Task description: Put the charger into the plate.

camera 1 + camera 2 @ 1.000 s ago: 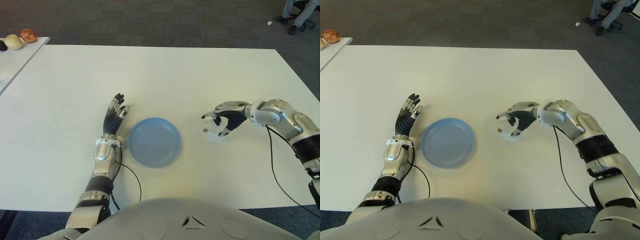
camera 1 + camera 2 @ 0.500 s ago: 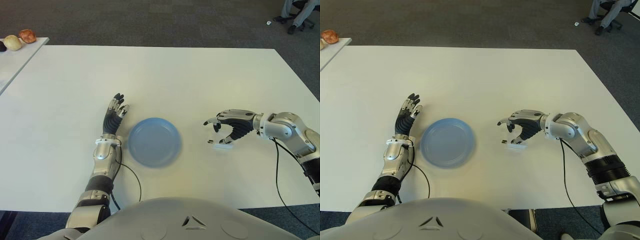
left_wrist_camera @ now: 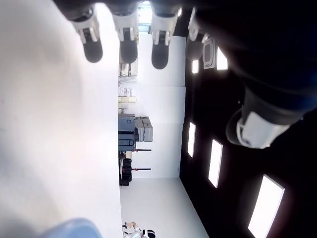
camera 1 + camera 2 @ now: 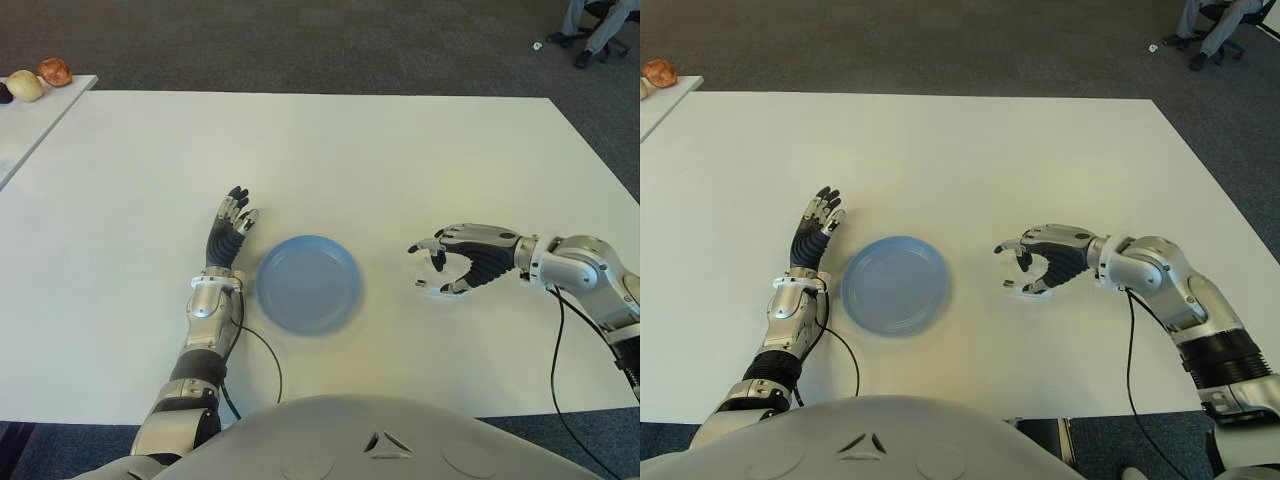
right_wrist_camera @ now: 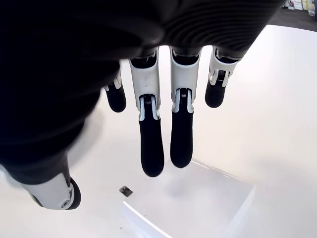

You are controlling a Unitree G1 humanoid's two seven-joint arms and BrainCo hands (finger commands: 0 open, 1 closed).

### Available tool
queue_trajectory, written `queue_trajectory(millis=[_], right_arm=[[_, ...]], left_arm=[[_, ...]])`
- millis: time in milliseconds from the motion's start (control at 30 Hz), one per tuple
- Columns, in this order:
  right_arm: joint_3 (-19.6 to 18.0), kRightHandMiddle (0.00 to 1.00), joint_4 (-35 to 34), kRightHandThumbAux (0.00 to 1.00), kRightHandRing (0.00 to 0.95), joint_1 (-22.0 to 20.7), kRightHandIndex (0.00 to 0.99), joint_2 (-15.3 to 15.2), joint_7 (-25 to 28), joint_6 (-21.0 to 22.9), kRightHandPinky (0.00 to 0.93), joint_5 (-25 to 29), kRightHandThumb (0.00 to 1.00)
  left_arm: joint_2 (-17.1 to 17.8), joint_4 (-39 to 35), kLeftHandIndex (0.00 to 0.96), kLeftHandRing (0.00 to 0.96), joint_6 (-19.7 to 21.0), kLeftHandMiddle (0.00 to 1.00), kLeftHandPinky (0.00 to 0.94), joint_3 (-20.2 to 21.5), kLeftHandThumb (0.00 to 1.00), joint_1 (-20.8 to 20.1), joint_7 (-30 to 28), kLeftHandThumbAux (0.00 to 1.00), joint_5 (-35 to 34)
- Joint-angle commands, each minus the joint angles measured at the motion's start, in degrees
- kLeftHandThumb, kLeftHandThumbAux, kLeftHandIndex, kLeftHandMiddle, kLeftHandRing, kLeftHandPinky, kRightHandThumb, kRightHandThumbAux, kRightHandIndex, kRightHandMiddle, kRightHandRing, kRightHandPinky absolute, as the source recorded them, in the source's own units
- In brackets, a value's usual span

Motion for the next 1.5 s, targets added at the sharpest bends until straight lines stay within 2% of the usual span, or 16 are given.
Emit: queue_trajectory(millis=[33,100,200,500,900,1100,1333,1500], right_arm=[[-1.81,0.295,-0.05,0.606,0.249,1.91,0.074,2.01,-2.71,-1.27,0.012,1.01,0.0],[-2.8,0.226,-0.2,0.574,0.175,2.75,0.058,3.08,-4.37,-0.97,0.005,0.94,0.0],[-4.16,0.165,-0.07,0.53,0.114,3.88,0.048,4.61,-6.82,-1.21,0.005,1.17,0.0],[-6.06,0.06,0.84,0.443,0.016,5.41,0.019,7.07,-12.52,-5.14,0.0,-0.6,0.0],[-8.06,0.001,3.88,0.382,0.0,7.25,0.0,9.03,-21.23,-10.74,0.0,-5.59,0.007],[-9.26,0.0,3.33,0.341,0.0,9.16,0.0,9.83,-24.52,-10.16,0.0,-7.99,0.049],[-9.91,0.0,2.05,0.271,0.0,11.73,0.0,10.76,-25.5,-8.24,0.0,-9.04,0.096],[-9.68,0.0,3.68,0.219,0.0,12.85,0.0,11.43,-27.59,-7.57,0.0,-11.64,0.121]], left_arm=[[-0.41,4.5,0.054,0.088,4.43,0.11,0.082,0.11,0.0,3.75,0.16,0.53,0.39],[-0.34,4.52,0.052,0.086,4.33,0.109,0.077,0.04,0.0,3.82,0.22,0.53,0.56],[-0.26,4.66,0.052,0.083,4.07,0.107,0.073,-0.05,0.0,3.82,0.37,0.529,0.84],[-0.15,5.1,0.051,0.079,3.53,0.105,0.073,0.05,0.0,3.77,-0.17,0.528,0.56],[0.05,6.82,0.054,0.079,1.63,0.101,0.078,0.48,0.0,3.28,-1.22,0.532,-0.2],[0.3,7.47,0.063,0.087,1.75,0.109,0.092,0.57,0.0,2.89,-1.14,0.541,0.05],[0.62,8.26,0.062,0.088,1.67,0.108,0.086,0.79,0.0,2.47,-1.39,0.55,-0.04],[0.78,8.75,0.059,0.084,1.42,0.104,0.078,1.03,0.0,2.25,-1.6,0.54,-0.02]])
